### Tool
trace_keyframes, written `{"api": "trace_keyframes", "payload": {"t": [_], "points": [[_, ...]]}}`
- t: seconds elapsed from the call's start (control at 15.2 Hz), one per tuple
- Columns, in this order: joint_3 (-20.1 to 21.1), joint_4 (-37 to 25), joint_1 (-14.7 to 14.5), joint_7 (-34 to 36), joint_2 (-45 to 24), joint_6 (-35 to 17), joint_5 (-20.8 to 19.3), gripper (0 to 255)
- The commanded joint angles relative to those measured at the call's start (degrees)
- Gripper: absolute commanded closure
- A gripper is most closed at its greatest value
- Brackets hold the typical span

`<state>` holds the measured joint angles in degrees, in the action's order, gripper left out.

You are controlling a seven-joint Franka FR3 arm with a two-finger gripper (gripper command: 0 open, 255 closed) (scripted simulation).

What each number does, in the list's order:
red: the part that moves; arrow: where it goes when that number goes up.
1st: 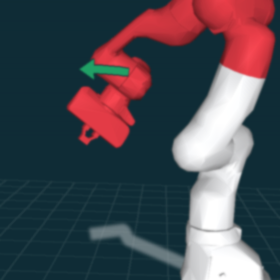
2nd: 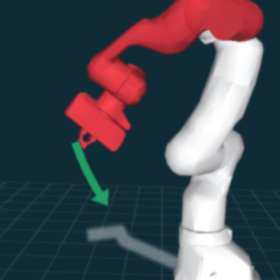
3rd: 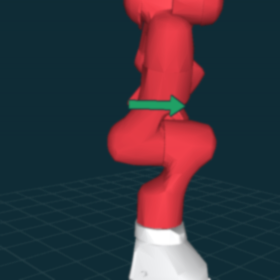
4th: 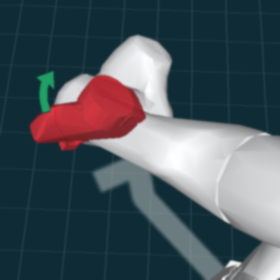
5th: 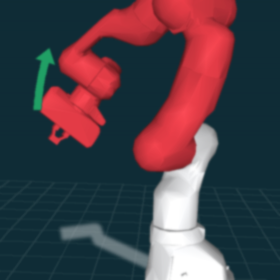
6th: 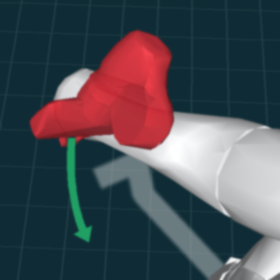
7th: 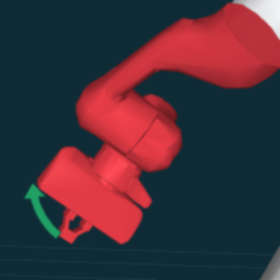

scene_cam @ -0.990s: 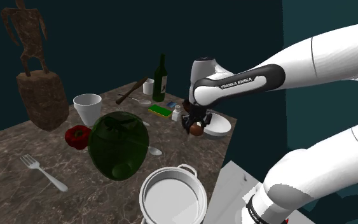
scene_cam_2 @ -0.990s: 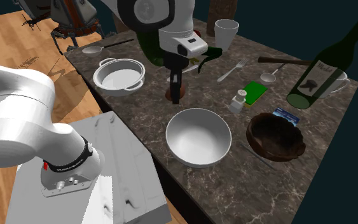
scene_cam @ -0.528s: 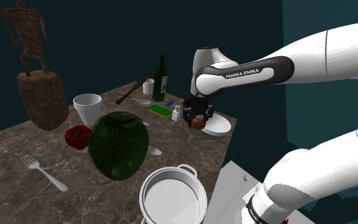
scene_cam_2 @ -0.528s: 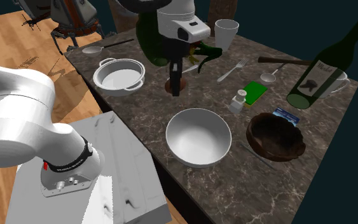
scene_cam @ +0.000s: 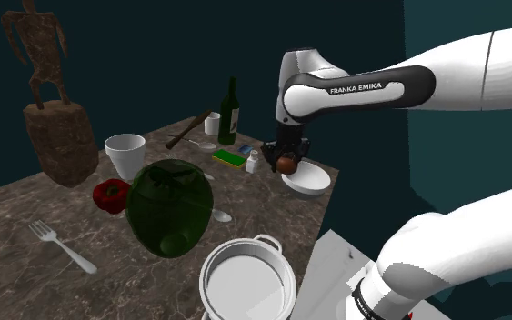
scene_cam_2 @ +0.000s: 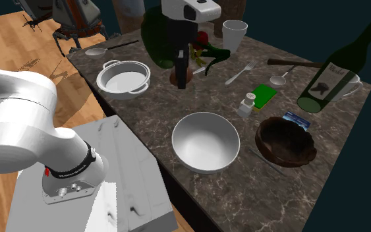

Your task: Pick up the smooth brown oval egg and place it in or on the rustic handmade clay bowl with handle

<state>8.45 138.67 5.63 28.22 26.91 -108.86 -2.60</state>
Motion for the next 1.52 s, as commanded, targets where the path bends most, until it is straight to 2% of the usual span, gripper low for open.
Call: {"api": "trace_keyframes", "payload": {"t": [0.0,0.13,0.73,1.12,1.45], "points": [[-0.1,-1.3,0.0,-0.2,0.4,1.7,0.0,255],[-0.1,-2.3,0.0,-0.3,0.6,2.9,0.0,255],[-5.4,-16.0,4.4,-7.6,-14.9,0.4,-3.8,255],[-8.0,-28.1,6.7,-12.3,-25.9,1.0,-4.6,255],[-9.7,-40.5,8.5,-16.2,-35.9,3.0,-4.4,255]]}}
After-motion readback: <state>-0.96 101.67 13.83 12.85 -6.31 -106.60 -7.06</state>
